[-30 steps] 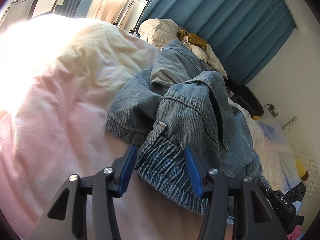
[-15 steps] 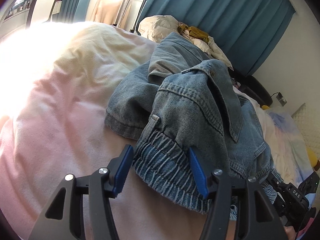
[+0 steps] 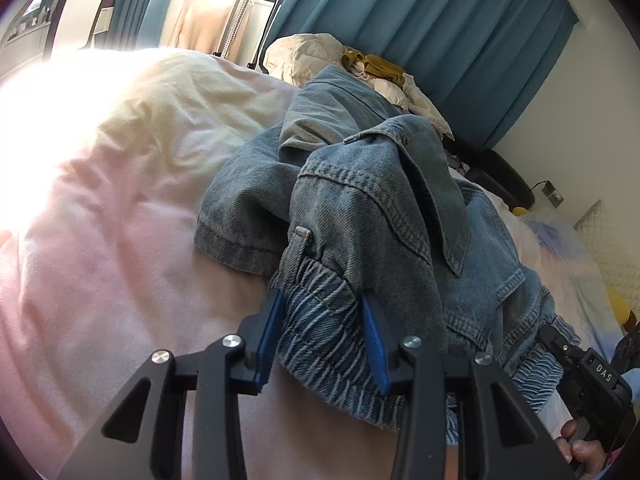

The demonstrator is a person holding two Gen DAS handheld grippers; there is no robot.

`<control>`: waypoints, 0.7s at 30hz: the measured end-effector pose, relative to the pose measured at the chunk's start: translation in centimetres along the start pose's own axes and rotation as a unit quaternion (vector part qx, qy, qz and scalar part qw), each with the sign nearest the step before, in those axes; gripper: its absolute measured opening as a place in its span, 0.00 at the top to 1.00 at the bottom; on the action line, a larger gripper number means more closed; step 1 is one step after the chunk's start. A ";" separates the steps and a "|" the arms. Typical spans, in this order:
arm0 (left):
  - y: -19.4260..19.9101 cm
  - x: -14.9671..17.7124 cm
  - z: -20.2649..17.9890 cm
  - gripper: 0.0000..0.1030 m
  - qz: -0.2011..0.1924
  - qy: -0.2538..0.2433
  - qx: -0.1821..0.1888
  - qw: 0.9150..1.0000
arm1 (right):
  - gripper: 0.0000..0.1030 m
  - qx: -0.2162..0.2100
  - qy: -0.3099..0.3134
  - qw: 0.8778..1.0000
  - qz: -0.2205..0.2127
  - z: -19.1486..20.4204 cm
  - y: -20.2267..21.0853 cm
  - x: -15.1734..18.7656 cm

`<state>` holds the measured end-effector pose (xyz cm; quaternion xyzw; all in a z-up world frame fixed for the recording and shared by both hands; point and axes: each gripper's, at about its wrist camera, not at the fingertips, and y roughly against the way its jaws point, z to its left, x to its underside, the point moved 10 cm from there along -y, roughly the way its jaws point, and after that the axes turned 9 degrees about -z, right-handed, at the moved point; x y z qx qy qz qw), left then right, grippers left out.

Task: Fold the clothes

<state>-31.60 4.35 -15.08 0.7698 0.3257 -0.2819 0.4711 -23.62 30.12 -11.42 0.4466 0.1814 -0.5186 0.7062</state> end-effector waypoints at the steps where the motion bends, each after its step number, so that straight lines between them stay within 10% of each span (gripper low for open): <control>1: 0.1 0.1 -0.2 0.68 -0.003 -0.009 -0.003 1.000 | 0.83 0.000 0.005 1.000 -0.002 0.2 0.1 -0.1; 14: 5.2 0.8 -2.0 0.83 -0.024 0.007 0.024 0.999 | 0.86 -0.008 -0.004 1.000 -0.027 0.7 1.5 -2.0; 21: 11.2 6.1 -10.0 0.86 -0.009 -0.024 0.085 0.996 | 0.88 -0.015 -0.003 0.997 -0.073 1.3 6.0 -8.3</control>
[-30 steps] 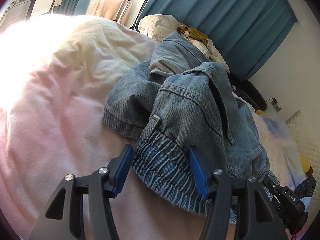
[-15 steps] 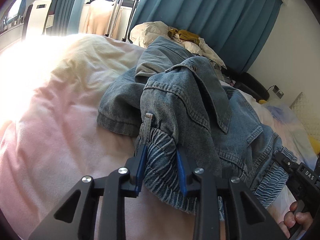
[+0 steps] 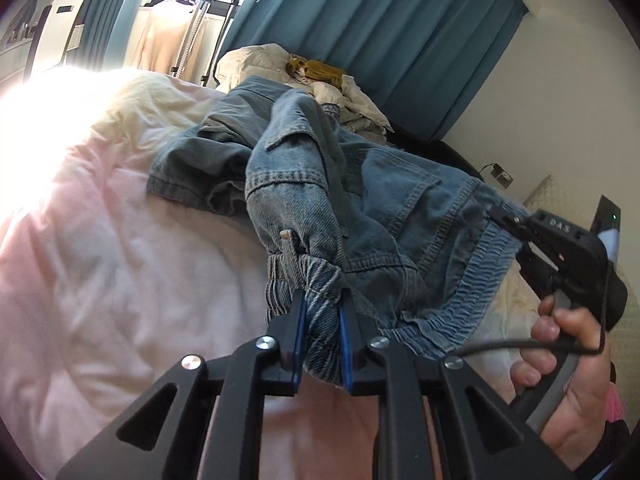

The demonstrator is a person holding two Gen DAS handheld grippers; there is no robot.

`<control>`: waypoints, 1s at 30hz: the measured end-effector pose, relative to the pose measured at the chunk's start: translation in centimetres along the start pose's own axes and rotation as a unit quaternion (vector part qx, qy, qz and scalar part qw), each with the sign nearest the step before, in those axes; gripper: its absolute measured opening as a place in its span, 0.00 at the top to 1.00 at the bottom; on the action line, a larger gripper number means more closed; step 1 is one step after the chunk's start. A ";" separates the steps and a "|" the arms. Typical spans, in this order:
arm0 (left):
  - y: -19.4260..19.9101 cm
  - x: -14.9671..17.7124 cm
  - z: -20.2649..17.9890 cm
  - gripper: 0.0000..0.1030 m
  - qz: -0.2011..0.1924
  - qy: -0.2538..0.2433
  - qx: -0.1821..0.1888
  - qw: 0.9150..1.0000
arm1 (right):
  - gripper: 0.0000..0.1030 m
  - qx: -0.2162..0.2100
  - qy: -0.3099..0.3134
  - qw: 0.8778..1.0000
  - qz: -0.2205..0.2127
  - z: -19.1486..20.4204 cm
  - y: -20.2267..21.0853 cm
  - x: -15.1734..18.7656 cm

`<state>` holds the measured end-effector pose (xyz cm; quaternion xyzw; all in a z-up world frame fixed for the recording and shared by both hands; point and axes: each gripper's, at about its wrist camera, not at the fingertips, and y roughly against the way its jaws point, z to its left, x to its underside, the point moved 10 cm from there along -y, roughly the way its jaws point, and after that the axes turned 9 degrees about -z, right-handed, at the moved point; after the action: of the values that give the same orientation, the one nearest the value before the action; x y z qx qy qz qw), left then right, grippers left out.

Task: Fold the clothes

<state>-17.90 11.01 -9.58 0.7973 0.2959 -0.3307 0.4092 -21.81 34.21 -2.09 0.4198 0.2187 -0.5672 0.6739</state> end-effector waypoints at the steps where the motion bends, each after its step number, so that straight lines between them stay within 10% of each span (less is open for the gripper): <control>1: 0.2 0.4 -1.8 0.86 -0.001 -0.007 0.011 1.000 | 0.88 -0.002 -0.004 1.000 -0.005 -0.2 0.5 -1.2; 10: -3.6 3.3 -18.3 0.86 -0.008 -0.013 0.122 0.992 | 0.88 0.000 0.054 0.998 -0.039 -4.4 1.4 -14.6; 19: -16.9 5.3 -32.9 0.86 0.017 -0.024 0.203 0.979 | 0.88 0.045 0.137 0.989 -0.041 -14.0 -6.2 -26.9; 30: -30.6 12.9 -38.6 0.86 0.117 -0.086 0.211 0.967 | 0.87 0.136 0.164 0.975 0.067 -32.6 -20.8 -23.6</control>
<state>-21.81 61.35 -16.28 0.8635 0.0877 -0.4026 0.2909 -41.82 74.36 -8.49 0.6085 0.2182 -0.4687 0.6020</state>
